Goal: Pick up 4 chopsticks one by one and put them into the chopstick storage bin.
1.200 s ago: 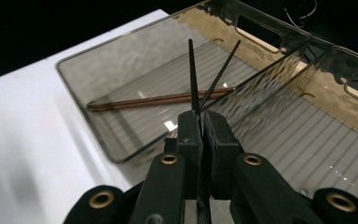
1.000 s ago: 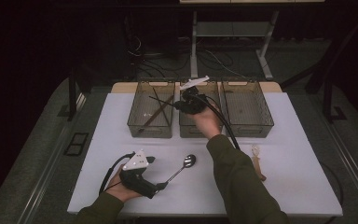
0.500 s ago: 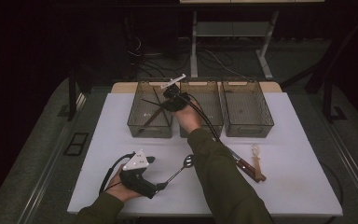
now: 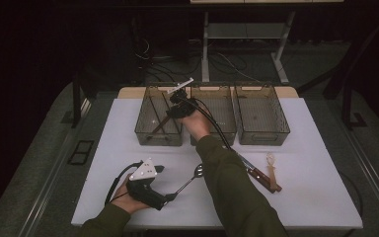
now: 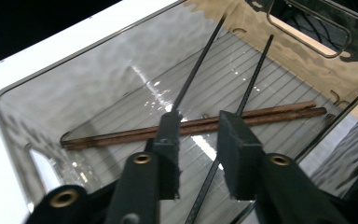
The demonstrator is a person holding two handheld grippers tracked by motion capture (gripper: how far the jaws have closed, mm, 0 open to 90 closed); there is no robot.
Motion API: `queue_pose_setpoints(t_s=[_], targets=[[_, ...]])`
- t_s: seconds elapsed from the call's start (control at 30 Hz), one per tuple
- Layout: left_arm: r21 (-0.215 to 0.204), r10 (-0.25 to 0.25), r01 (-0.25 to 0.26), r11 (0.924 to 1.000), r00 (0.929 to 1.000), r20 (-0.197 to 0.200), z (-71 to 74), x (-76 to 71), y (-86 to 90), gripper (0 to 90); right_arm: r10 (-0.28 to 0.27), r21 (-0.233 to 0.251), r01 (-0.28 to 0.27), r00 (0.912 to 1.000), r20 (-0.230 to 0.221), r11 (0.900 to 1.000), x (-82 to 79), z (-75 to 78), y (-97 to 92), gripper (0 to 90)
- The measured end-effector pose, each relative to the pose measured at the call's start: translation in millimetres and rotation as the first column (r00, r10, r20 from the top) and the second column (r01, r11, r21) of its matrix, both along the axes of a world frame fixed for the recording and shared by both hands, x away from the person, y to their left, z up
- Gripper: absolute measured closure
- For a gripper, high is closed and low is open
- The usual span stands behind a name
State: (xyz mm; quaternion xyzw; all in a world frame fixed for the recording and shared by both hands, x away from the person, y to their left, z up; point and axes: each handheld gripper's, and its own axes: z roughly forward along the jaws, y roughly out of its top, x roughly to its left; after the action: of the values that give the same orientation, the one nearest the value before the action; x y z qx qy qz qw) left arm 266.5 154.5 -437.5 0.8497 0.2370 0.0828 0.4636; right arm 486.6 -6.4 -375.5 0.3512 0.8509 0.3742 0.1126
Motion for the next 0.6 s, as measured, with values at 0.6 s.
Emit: queue_pose_setpoints(t_s=[0.6], targets=[[0.007, 0.007, -0.007, 1.0, 1.0, 0.003, -0.7, 0.6, 0.4, 0.0, 0.104, 0.095, -0.105, 0.9944, 0.013, 0.9899, -31.3, 10.9, -40.2, 41.0]])
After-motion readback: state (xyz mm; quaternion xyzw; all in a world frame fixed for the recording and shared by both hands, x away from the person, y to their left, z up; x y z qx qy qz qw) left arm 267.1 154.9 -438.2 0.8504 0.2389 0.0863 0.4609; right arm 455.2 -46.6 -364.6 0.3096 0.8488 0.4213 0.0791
